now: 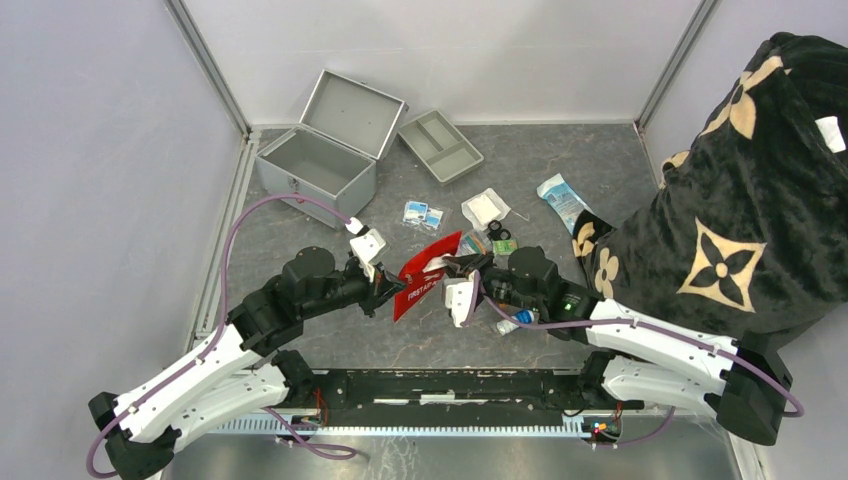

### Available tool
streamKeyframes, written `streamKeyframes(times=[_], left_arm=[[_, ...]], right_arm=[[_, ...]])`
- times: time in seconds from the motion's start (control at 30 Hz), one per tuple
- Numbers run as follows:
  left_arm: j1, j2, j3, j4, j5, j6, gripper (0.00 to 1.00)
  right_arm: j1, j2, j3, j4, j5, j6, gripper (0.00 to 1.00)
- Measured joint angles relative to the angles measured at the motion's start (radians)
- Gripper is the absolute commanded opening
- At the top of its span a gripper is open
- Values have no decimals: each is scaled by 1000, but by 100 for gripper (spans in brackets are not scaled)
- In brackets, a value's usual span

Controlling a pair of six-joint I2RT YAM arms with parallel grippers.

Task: Organize the medicine kit
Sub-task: Place the medical item at the medicine pouch.

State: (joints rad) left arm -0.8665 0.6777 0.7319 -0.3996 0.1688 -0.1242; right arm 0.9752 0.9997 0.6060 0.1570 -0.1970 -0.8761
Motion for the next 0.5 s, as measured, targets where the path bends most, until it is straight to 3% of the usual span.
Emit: streamKeyframes(times=[0.1,0.27,0.5], left_arm=[[0,-1,0,-2,0,0,2],[0,-4,0,-3,0,0,2],[0,-3,0,-1,1,0,2]], right_arm=[[0,7,3,-3,0,-2,32],[0,10,11,-8,-1,-3,32],[0,8,13,-18,-5,-1,6]])
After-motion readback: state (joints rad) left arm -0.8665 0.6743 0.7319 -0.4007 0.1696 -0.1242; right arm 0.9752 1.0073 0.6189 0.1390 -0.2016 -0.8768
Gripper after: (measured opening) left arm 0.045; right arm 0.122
